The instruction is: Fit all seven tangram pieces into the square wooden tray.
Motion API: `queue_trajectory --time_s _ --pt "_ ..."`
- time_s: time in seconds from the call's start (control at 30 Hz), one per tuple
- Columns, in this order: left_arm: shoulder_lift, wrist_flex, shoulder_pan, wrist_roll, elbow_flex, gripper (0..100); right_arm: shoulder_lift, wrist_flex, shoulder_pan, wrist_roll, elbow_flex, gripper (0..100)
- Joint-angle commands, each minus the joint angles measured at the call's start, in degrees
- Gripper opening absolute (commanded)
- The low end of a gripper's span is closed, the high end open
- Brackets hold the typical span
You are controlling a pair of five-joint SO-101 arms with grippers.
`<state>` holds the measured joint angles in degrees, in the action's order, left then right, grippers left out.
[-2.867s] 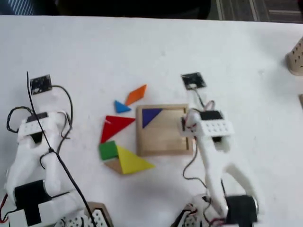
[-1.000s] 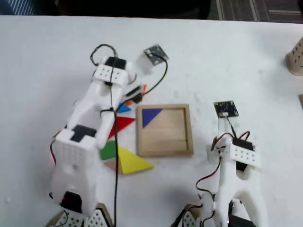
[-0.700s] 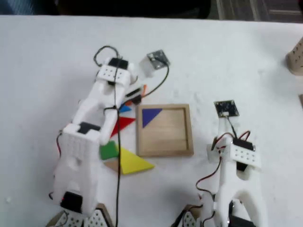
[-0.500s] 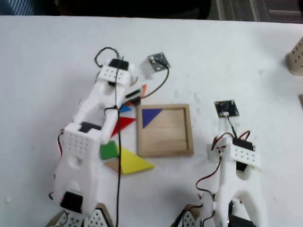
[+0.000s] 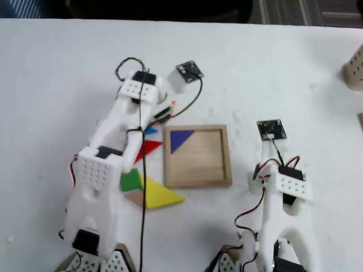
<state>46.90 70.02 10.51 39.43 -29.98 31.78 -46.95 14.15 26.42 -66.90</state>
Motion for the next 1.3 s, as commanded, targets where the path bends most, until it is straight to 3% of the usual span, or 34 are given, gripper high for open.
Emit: queue_trajectory --time_s 0.0,0.2,0.43,0.53,0.8,1.0,1.13,1.27 --pt "-0.31 3.69 -0.4 -5.45 -2.73 14 1.27 1.01 -0.48 0.26 0.44 1.8" --pt "-0.75 3.87 -1.36 -19.6 -3.34 14 1.27 1.01 -0.66 0.26 0.35 1.8" --pt "-0.4 8.18 -7.25 -45.36 -8.62 15 1.27 1.01 -0.66 0.26 0.35 1.8" --pt "-0.57 9.23 -9.89 -51.78 -9.23 15 1.27 1.01 -0.66 0.26 0.35 1.8" --pt "-2.59 15.03 -11.65 -53.45 -11.78 15 1.27 1.01 -0.66 0.35 0.35 1.8" --pt "-10.07 24.44 -9.8 -48.7 -11.87 15 1.27 1.1 -0.66 0.53 0.35 1.8" --pt "-14.81 30.33 -6.29 -46.33 -10.9 14 1.27 1.1 -0.75 0.53 0.35 1.8" --pt "-20.97 30.24 0.13 -46.07 -1.67 14 1.36 1.1 -0.75 0.53 0.35 1.8"
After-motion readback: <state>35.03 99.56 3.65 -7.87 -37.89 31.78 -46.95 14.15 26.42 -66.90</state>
